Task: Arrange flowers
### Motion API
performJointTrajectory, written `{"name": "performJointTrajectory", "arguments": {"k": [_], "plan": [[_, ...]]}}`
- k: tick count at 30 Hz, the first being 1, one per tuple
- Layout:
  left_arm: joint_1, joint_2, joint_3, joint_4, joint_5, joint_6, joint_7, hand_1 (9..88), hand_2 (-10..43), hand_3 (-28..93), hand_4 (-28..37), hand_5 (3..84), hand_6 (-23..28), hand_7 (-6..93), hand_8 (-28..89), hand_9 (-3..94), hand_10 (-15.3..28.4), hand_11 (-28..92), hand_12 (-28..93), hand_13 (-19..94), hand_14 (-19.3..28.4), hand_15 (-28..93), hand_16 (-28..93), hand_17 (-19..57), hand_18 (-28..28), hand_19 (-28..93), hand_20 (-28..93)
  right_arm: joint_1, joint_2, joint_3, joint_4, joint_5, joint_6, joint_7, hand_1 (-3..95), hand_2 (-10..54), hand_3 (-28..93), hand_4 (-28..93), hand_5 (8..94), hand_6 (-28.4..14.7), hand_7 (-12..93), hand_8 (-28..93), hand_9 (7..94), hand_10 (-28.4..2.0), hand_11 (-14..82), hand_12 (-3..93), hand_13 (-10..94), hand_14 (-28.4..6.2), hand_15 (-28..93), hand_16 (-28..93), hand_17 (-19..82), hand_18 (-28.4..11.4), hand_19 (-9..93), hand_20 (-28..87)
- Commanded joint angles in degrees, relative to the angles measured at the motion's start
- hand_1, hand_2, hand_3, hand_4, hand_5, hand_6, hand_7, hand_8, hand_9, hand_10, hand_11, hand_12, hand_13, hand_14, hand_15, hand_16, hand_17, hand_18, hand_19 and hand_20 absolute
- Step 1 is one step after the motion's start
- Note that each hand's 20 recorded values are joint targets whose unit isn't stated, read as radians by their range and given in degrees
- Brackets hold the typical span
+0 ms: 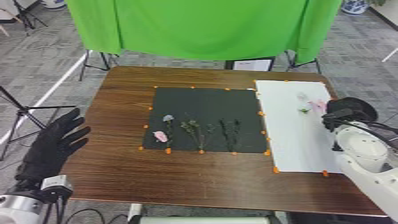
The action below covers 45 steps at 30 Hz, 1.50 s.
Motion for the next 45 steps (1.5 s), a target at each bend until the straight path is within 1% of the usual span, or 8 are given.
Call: {"name": "performJointTrajectory", "arguments": {"k": [1, 5, 10, 16, 21, 26, 33, 45], "plan": [[1.5, -0.84, -0.62, -0.52, 0.18, 0.07, -0.03, 23.3, -3.9, 68, -28.3, 25.5, 3.6, 18.9, -10, 19.8, 10.9, 18, 20, 16, 15.4, 25, 3, -12.1, 23.2, 38, 9, -1.3, -0.1, 2.6, -5.5, -1.1, 4.3, -2.5, 48.6, -9.5, 84, -28, 73.9, 3.3, 45, 0, 91.4, -3.1, 11.5, 45.8, 79, -3.9, 68, 34, 41, -20.1, 93, 53], [1.6, -0.94, -0.91, -0.74, 0.2, 0.3, -0.02, 23.4, -3.8, 68, -28.3, 25.6, 3.6, 19.0, -10, 19.8, 11.0, 18, 20, 16, 15.3, 25, 3, -12.1, 23.1, 38, 9, 1.3, -1.5, 1.3, -9.6, -1.2, 7.3, -3.9, 47.9, -9.5, 86, -28, 74.6, 3.2, 45, 0, 92.1, -3.4, 11.6, 46.3, 79, -4.0, 69, 34, 41, -20.3, 93, 53], [1.9, -1.31, -0.81, -0.94, 0.13, 0.56, -0.36, 23.3, -3.8, 68, -28.3, 25.6, 3.6, 19.0, -10, 19.9, 10.9, 18, 20, 16, 15.4, 25, 3, -12.1, 23.1, 37, 9, 12.2, -6.1, -8.9, -11.5, -2.3, 9.4, -9.2, 47.8, -9.5, 86, -28, 74.9, 2.9, 45, 0, 91.9, -3.4, 11.6, 47.0, 79, -4.2, 69, 34, 41, -20.2, 93, 53], [0.8, -0.79, 0.23, -0.59, 0.04, 0.51, -0.36, 23.3, -3.8, 68, -28.3, 25.7, 3.6, 18.8, -10, 19.9, 10.9, 18, 20, 16, 15.4, 25, 3, -12.1, 23.1, 38, 9, 25.1, -15.8, -23.0, -7.2, -4.3, 9.7, -15.7, 47.8, -9.5, 86, -28, 74.8, 3.0, 45, 0, 91.6, -3.5, 11.6, 47.2, 78, -4.1, 69, 34, 40, -19.8, 93, 53], [0.0, -0.46, 0.98, -0.47, 0.13, 0.43, -0.54, 23.3, -3.9, 68, -28.3, 25.6, 3.6, 18.9, -10, 19.9, 10.9, 18, 20, 16, 15.3, 25, 3, -12.2, 23.1, 38, 9, 31.4, -23.3, -30.7, -2.2, -6.4, 8.2, -18.4, 47.6, -9.5, 86, -28, 74.6, 3.1, 45, 0, 91.5, -3.3, 11.6, 47.4, 78, -4.2, 69, 35, 40, -19.7, 93, 53], [-0.3, -0.02, 1.5, -0.4, 0.22, 0.82, -0.25, 23.4, -3.7, 68, -28.3, 25.6, 3.5, 19.0, -10, 19.9, 10.9, 18, 20, 16, 15.2, 25, 3, -12.2, 23.1, 38, 9, 33.6, -26.5, -35.0, 0.9, -8.0, 4.9, -19.2, 47.1, -9.5, 86, -27, 74.0, 3.2, 46, -1, 91.4, -3.3, 11.7, 47.5, 77, -4.3, 70, 35, 40, -19.7, 93, 54], [-0.4, 0.02, 1.73, -0.29, 0.03, 0.57, -0.36, 23.6, -3.6, 68, -28.3, 25.8, 3.5, 19.1, -10, 20.0, 11.0, 18, 20, 16, 15.3, 25, 3, -12.1, 23.1, 38, 9, 34.0, -29.3, -37.4, 4.3, -10.5, 3.9, -18.8, 46.9, -9.5, 86, -26, 73.2, 3.5, 47, -1, 90.8, -3.4, 12.1, 48.0, 76, -4.4, 71, 36, 39, -19.4, 93, 54], [-1.5, 0.91, 2.26, 0.31, -0.07, -0.21, -1.01, 23.5, -3.4, 68, -28.3, 25.8, 3.6, 18.9, -10, 20.1, 11.0, 18, 20, 16, 15.3, 25, 3, -12.1, 23.1, 38, 9, 32.9, -28.3, -38.6, 3.1, -11.7, 3.1, -19.9, 46.7, -9.5, 86, -27, 72.4, 3.9, 48, -2, 89.8, -3.2, 12.2, 47.6, 74, -4.5, 72, 36, 38, -19.1, 93, 55]]}}
